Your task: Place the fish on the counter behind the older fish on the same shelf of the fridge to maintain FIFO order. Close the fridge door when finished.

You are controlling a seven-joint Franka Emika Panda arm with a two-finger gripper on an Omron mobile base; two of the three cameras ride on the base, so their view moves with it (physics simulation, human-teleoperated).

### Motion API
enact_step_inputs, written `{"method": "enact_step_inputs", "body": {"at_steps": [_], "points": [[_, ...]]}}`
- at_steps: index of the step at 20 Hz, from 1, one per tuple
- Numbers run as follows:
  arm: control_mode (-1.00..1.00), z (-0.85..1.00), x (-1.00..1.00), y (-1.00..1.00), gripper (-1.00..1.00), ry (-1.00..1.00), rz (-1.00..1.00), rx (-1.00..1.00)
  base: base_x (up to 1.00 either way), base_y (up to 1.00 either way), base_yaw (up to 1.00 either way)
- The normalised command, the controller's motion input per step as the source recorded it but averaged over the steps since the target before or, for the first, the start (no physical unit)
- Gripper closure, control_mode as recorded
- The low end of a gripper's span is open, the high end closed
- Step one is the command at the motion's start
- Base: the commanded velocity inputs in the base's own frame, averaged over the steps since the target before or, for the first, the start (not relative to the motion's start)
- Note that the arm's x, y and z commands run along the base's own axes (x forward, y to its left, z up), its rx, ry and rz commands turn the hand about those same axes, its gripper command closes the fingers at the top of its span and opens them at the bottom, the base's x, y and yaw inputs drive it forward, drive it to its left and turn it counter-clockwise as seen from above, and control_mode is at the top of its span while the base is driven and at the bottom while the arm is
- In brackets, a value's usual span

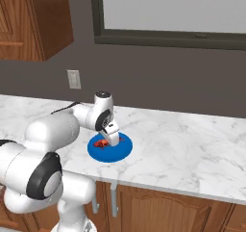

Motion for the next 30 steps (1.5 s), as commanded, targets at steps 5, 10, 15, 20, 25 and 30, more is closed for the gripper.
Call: {"method": "enact_step_inputs", "body": {"at_steps": [5,10,15,20,25,30], "points": [[-1.00,-0.28,0.35,0.00,-1.00,0.08,0.00,0.00,0.00,0.00,0.00],[-1.00,-0.21,0.36,0.00,-1.00,0.07,0.00,0.00,0.00,0.00,0.00],[-1.00,-0.26,0.11,0.00,-1.00,0.07,0.00,0.00,0.00,0.00,0.00],[-1.00,-0.31,0.00,0.00,-1.00,0.05,0.00,0.00,0.00,0.00,0.00],[-1.00,-0.32,0.00,0.00,-1.00,0.01,0.00,0.00,0.00,0.00,0.00],[-1.00,-0.37,0.00,0.13,1.00,0.04,0.00,0.00,0.00,0.00,0.00]]}}
